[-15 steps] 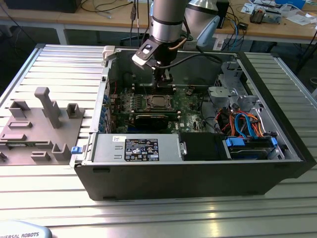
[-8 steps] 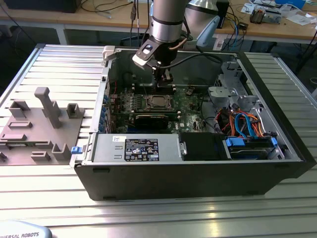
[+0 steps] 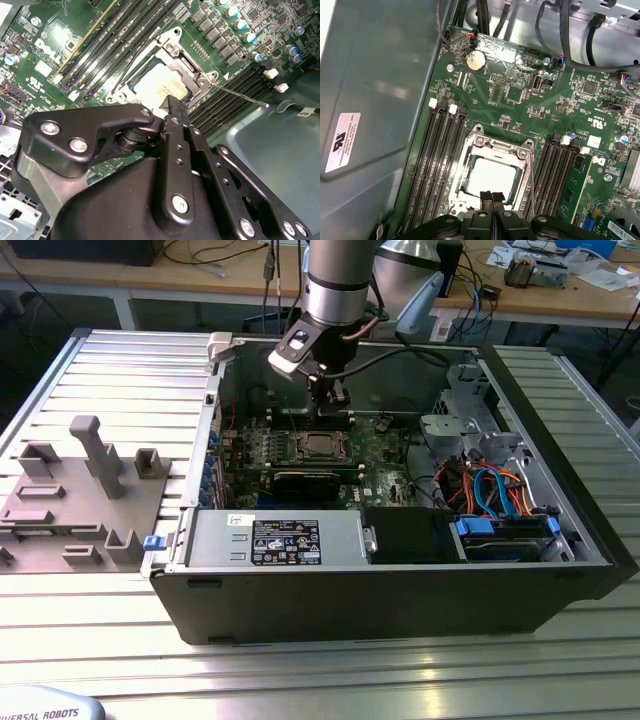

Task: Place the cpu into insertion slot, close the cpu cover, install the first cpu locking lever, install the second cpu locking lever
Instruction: 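Install the first cpu locking lever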

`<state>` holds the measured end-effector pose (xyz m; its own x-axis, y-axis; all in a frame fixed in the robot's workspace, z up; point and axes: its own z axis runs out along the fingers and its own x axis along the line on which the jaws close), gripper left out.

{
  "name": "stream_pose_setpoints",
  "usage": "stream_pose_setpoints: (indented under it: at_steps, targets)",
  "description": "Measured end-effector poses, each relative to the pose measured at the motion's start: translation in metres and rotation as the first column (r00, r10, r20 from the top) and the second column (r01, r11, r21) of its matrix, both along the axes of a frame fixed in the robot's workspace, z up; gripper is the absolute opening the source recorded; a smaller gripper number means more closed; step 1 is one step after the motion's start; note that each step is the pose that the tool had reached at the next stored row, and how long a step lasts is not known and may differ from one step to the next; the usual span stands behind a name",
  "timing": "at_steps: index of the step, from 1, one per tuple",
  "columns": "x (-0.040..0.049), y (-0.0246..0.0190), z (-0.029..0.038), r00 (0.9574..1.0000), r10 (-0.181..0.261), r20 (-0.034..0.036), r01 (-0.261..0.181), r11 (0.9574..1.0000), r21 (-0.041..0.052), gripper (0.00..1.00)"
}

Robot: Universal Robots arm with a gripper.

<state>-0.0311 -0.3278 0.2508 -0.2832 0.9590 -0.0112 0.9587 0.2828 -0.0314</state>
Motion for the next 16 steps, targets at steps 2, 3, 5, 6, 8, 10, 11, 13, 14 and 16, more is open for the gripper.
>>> stream_pose_setpoints:
  at_steps: [2,3,5,6,8,10,11,13,14,16]
  targets:
    - [0.0000,0.0000,0.0000,1.0000,0.008,0.0000,-0.008,1.0000,0.0000,0.11]
    - [0.0000,0.0000,0.0000,0.9999,0.012,0.0000,-0.012,0.9999,-0.0001,0.11]
    - [0.0000,0.0000,0.0000,0.9999,0.017,0.0000,-0.017,0.9999,0.0000,0.11]
    - [0.0000,0.0000,0.0000,0.9998,0.020,0.0000,-0.020,0.9998,0.0000,0.11]
    - [0.0000,0.0000,0.0000,0.9997,0.023,0.0000,-0.023,0.9997,0.0000,0.11]
    - [0.0000,0.0000,0.0000,0.9996,0.027,0.0000,-0.027,0.9996,0.0000,0.11]
    - [0.0000,0.0000,0.0000,0.9996,0.028,0.0000,-0.028,0.9996,-0.0001,0.11]
    - [0.0000,0.0000,0.0000,0.9995,0.031,0.0000,-0.031,0.9995,-0.0001,0.11]
    - [0.0000,0.0000,0.0000,0.9995,0.032,0.0000,-0.032,0.9995,0.0000,0.11]
    - [0.0000,0.0000,0.0000,0.9994,0.035,0.0000,-0.035,0.9994,-0.0001,0.11]
